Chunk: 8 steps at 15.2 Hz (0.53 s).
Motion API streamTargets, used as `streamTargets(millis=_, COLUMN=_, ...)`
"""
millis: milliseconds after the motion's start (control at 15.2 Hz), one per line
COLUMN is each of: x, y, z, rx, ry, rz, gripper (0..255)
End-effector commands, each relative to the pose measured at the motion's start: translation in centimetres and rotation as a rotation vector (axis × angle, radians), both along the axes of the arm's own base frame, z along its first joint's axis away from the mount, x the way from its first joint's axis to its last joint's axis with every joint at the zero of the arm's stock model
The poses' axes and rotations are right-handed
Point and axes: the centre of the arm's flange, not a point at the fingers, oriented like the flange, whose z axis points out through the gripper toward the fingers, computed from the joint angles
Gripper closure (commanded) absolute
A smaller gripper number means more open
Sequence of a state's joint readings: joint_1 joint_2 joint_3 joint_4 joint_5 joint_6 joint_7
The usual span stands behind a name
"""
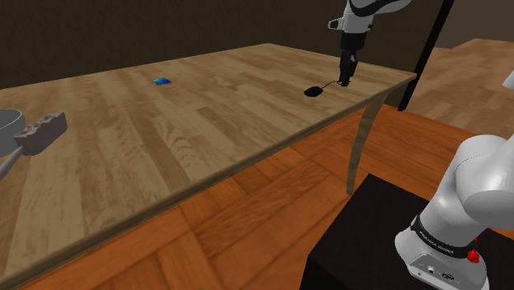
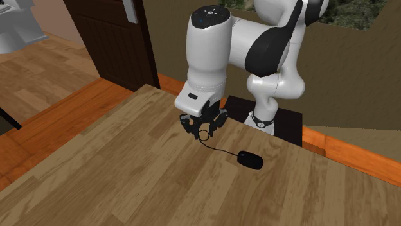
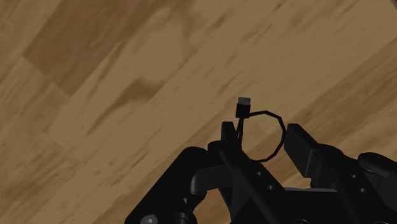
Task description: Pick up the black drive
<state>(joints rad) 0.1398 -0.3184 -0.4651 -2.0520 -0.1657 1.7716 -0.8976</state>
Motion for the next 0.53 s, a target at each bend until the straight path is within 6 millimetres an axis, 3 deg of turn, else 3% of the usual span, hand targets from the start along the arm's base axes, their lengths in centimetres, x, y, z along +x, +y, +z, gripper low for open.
streamTargets(millis=0, x=0.0, y=0.0, z=-0.1, rx=0.0, ry=0.002, rz=0.0, gripper=255)
streamTargets(millis=132, x=0.0, y=0.1, z=0.0, rx=0.0, ry=0.002, rz=0.0, gripper=255)
streamTargets(millis=462, x=0.0, y=0.1, z=2.6, rx=0.0, ry=0.002, rz=0.0, gripper=255)
